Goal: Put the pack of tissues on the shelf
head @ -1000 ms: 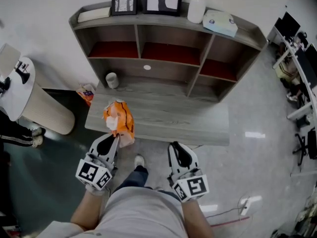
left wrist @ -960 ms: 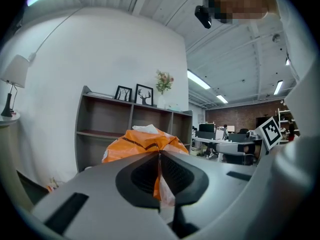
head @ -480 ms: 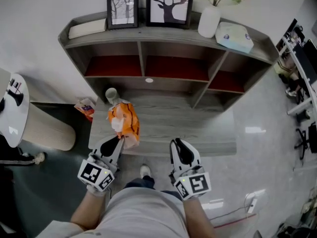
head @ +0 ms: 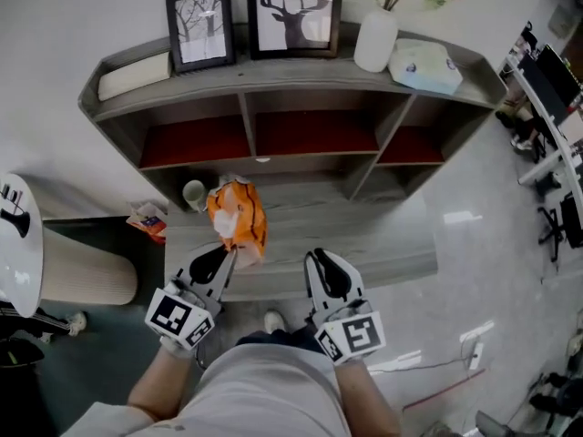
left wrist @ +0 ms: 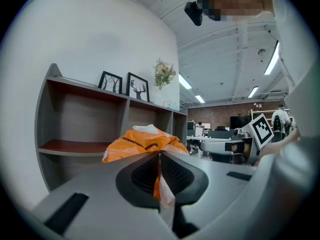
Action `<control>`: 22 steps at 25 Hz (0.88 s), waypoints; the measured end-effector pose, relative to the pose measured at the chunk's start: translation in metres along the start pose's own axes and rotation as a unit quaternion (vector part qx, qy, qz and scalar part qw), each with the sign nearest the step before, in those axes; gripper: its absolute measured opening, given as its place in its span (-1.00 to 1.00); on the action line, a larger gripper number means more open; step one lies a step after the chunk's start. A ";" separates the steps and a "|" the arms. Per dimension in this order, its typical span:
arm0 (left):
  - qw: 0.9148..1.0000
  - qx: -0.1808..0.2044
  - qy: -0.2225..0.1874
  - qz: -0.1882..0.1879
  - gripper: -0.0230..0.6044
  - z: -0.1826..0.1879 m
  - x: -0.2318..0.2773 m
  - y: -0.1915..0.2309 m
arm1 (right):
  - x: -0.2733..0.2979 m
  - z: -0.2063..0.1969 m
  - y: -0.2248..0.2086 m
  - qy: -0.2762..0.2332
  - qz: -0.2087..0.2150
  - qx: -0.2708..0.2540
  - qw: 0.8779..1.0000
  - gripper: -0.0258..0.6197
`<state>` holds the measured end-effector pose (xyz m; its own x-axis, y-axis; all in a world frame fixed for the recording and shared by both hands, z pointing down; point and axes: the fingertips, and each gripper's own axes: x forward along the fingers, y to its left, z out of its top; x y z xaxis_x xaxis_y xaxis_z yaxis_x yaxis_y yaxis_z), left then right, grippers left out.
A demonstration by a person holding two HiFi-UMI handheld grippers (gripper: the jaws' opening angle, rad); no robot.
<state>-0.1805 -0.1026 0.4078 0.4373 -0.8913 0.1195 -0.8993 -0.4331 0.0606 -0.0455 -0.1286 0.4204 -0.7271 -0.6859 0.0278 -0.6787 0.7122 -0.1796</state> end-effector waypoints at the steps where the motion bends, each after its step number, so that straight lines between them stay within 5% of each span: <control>1: 1.000 -0.001 0.000 -0.004 -0.87 0.002 0.005 0.002 | 0.001 0.001 0.001 0.001 -0.001 -0.002 1.000 -0.74; 11: 0.999 0.002 -0.015 -0.041 -0.87 0.022 0.069 -0.002 | -0.005 0.008 -0.015 0.004 -0.013 0.007 1.000 -0.74; 22: 1.000 0.010 -0.010 -0.019 -0.86 0.036 0.153 0.008 | -0.003 0.026 -0.076 -0.007 -0.019 0.005 1.000 -0.74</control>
<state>-0.1212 -0.2469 0.3910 0.4704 -0.8771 0.0974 -0.8824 -0.4683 0.0454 0.0111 -0.1848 0.4087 -0.6997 -0.7142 0.0199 -0.7042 0.6847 -0.1877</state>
